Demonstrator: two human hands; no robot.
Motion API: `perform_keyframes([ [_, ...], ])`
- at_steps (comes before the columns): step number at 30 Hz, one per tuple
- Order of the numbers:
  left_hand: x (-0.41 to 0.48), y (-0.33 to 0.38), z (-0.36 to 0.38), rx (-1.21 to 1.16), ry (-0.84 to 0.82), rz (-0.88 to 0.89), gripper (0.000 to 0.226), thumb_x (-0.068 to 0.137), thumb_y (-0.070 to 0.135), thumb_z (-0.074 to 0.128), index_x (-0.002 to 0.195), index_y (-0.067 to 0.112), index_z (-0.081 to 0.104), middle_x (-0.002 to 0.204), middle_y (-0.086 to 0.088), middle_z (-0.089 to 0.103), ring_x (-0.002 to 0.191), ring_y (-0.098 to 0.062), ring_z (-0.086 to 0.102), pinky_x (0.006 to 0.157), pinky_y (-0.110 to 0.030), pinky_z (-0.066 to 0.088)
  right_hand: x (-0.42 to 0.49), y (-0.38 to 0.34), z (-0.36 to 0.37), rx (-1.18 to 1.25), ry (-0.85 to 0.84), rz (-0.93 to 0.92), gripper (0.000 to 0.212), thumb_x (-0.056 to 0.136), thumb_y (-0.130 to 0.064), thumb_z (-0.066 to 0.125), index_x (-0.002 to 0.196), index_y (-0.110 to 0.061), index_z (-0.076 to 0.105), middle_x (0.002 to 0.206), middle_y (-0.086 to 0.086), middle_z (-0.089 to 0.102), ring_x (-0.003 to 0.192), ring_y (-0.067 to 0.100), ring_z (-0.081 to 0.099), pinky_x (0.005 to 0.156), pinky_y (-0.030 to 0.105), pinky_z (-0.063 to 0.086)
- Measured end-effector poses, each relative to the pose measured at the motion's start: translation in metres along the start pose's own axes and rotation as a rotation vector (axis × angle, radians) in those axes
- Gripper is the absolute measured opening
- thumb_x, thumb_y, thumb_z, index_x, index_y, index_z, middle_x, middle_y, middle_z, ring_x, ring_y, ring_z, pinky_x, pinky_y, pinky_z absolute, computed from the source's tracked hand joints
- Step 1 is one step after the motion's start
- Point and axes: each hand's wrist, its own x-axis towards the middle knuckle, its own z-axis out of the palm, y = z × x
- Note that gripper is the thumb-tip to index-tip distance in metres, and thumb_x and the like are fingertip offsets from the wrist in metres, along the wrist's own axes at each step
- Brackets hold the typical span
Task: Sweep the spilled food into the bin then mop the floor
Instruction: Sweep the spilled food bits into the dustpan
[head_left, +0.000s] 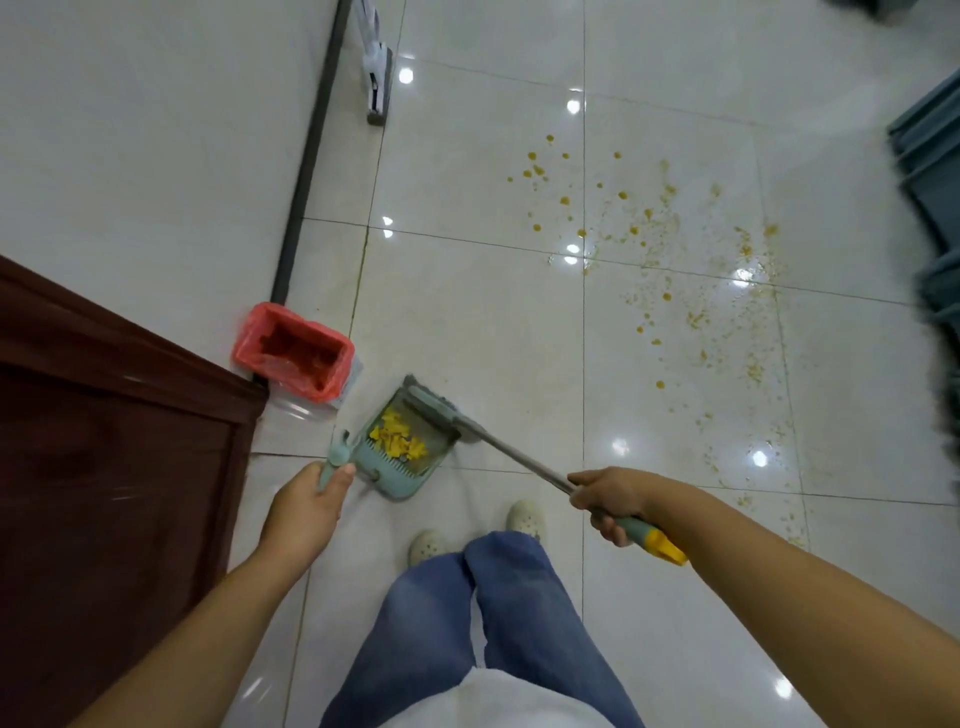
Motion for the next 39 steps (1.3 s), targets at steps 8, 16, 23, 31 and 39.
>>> perform_keyframes([
  [8,-0.02,0.006,0.015,-0.149,0.028,-0.144,0.036,0.094,0.029,0.053,0.063,0.012,0.046,0.051,-0.004,0.045,0.046,-0.019,0.039,0.046,-0.029,0.03,0.034,-0.04,-0.041,-0.09,0.081,-0.037,0.04,0.097,-0.011,0.046,0.137,-0.012,0.042,0.063,0.008,0.043,0.047,0.012,0.039,0.038,0.017,0.039],
  [16,-0.036,0.041,0.054,-0.169,0.1,-0.204,0.035,0.095,0.028,0.051,0.068,0.007,0.048,0.052,-0.007,0.045,0.043,-0.019,0.04,0.042,-0.022,0.032,0.041,-0.024,-0.076,-0.261,-0.088,-0.003,0.05,0.096,-0.014,0.05,0.144,-0.022,0.039,0.062,0.006,0.046,0.042,0.009,0.039,0.039,0.017,0.037],
  [23,-0.041,0.101,0.095,-0.285,0.124,-0.279,0.023,0.096,0.023,0.05,0.084,0.006,0.057,0.069,-0.008,0.06,0.044,-0.014,0.056,0.034,-0.015,0.032,0.031,0.006,-0.17,-0.301,-0.162,-0.051,0.049,0.095,-0.011,0.049,0.141,-0.024,0.042,0.052,0.003,0.042,0.037,0.009,0.037,0.037,0.016,0.034],
  [31,-0.07,0.138,0.14,-0.428,0.336,-0.364,0.029,0.097,0.026,0.05,0.074,0.009,0.05,0.052,-0.007,0.043,0.032,-0.012,0.033,0.035,-0.012,0.026,0.028,-0.024,-0.253,-0.305,-0.069,-0.144,0.049,0.096,-0.008,0.049,0.142,-0.018,0.041,0.056,0.006,0.042,0.043,0.011,0.038,0.037,0.016,0.036],
  [39,-0.082,0.162,0.17,-0.583,0.536,-0.429,0.032,0.097,0.032,0.047,0.074,0.009,0.052,0.054,-0.006,0.042,0.042,-0.016,0.034,0.041,-0.018,0.028,0.045,-0.104,-0.273,-0.216,-0.074,-0.187,0.023,0.097,-0.008,0.049,0.12,-0.013,0.047,0.051,0.006,0.04,0.031,0.009,0.037,0.033,0.013,0.035],
])
